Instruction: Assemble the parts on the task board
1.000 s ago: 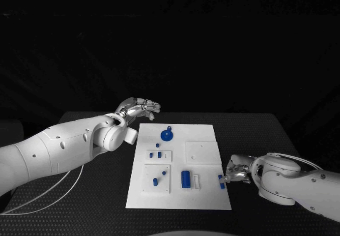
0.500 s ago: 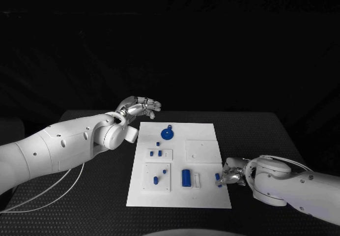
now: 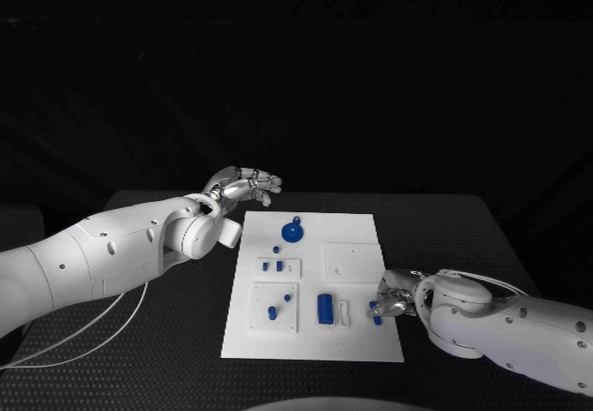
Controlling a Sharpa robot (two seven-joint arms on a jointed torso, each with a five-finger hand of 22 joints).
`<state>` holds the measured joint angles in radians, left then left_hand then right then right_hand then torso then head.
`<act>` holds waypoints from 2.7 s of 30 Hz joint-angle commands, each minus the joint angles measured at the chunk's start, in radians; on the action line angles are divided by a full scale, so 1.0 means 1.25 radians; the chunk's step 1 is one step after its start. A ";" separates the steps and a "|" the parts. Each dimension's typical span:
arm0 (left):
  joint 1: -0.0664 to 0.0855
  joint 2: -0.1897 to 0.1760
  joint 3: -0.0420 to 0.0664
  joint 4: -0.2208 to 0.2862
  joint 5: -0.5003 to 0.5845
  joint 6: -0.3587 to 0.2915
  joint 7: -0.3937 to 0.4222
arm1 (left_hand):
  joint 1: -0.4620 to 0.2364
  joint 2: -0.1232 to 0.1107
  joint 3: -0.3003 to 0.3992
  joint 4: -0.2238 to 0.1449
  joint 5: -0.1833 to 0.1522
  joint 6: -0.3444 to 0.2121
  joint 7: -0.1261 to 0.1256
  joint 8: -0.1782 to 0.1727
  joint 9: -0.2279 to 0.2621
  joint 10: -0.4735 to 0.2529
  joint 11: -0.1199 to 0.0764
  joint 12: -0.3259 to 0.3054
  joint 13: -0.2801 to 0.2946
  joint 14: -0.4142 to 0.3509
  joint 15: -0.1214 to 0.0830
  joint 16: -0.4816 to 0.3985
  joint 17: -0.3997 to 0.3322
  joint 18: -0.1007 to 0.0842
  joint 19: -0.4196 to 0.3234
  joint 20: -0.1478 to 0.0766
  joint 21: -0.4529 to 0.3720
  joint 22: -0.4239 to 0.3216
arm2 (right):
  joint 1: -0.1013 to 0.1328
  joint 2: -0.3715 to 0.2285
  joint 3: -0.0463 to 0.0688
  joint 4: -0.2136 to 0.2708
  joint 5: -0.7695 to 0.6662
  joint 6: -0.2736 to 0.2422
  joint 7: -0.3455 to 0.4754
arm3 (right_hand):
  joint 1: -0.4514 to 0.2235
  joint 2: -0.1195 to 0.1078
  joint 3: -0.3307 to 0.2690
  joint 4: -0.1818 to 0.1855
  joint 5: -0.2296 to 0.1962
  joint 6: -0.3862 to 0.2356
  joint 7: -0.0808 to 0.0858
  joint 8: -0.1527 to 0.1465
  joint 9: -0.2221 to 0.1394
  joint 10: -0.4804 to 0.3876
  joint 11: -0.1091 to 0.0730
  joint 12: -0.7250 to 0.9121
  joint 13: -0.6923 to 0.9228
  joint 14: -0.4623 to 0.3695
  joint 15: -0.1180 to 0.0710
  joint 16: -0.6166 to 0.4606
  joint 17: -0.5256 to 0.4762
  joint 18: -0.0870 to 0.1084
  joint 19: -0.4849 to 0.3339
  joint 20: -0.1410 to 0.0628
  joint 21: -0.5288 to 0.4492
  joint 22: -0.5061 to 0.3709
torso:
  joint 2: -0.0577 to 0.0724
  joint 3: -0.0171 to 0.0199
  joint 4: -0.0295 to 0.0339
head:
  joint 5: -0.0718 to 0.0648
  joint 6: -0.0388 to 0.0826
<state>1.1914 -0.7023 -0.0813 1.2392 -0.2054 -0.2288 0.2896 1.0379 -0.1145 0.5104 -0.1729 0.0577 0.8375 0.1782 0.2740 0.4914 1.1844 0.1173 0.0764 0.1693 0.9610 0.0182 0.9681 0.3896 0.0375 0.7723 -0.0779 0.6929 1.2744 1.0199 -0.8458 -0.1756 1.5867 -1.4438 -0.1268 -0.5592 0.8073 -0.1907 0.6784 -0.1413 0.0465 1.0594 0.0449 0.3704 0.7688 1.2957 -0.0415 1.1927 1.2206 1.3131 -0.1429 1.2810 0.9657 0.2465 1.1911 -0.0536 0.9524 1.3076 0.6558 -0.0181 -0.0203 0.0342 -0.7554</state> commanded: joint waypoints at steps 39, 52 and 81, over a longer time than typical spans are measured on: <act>0.000 -0.002 0.000 0.005 0.004 0.016 -0.001 | -0.006 0.002 0.001 0.009 0.002 -0.009 0.003 0.003 -0.003 -0.002 0.003 0.000 -0.001 0.002 0.001 -0.006 0.003 0.007 0.008 -0.001 -0.006 0.003 | 0.008 0.005 0.012 0.048 0.395 -0.135 0.028 | 0.008 0.059 0.094 -0.084 0.108 0.006 0.024 -0.079 -0.052 -0.004 0.005 -0.013 -0.005 0.004 0.004 -0.001 -0.004 0.012 0.004 0.004 0.008 0.007 | 0.000 -0.0020 0.0000 | 0.005 0.000; 0.001 -0.001 0.000 0.006 0.004 0.018 -0.002 | -0.006 0.002 0.001 0.009 0.002 -0.009 0.003 0.003 -0.003 -0.002 0.003 0.000 -0.001 0.002 0.001 -0.006 0.003 0.007 0.008 -0.001 -0.006 0.003 | 0.008 0.034 0.010 0.022 0.396 -0.108 0.007 | 0.001 0.055 0.084 -0.079 0.092 0.008 0.024 -0.083 -0.055 -0.007 0.005 -0.015 -0.005 0.004 0.003 -0.001 -0.004 0.012 0.003 0.001 0.006 0.005 | 0.000 -0.0009 -0.0001 | 0.008 -0.002; 0.001 -0.001 0.000 0.007 0.004 0.020 -0.004 | -0.007 0.002 0.001 0.011 0.002 -0.010 0.003 0.003 -0.004 -0.002 0.004 0.000 -0.001 0.002 0.001 -0.007 0.004 0.007 0.008 -0.001 -0.007 0.004 | 0.006 0.058 0.003 -0.005 0.374 -0.090 -0.005 | -0.011 0.052 0.075 -0.070 0.060 0.012 0.023 -0.087 -0.058 -0.015 0.003 -0.021 -0.007 0.002 0.002 -0.004 -0.005 0.012 0.000 0.001 0.002 0.004 | 0.000 -0.0006 -0.0006 | 0.011 -0.006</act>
<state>1.1914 -0.7044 -0.0823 1.2454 -0.2054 -0.2172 0.2800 1.0381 -0.1144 0.5132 -0.1649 0.0577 0.8341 0.1817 0.2740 0.4883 1.1844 0.1172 0.0764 0.1693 0.9610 0.0181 0.9647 0.3930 0.0357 0.7775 -0.0800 0.6890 1.2785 1.0293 -0.7754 -0.1709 1.5813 -0.9610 -0.2595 -0.5607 0.7993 -0.1251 0.7782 -0.2302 0.1240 1.0676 0.0731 0.2668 0.6983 1.2830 -0.0358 1.1721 1.2115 1.3178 -0.1333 1.2810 0.9611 0.2324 1.1930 -0.0444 0.9602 1.3074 0.6560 -0.0185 -0.0210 0.0478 -0.7615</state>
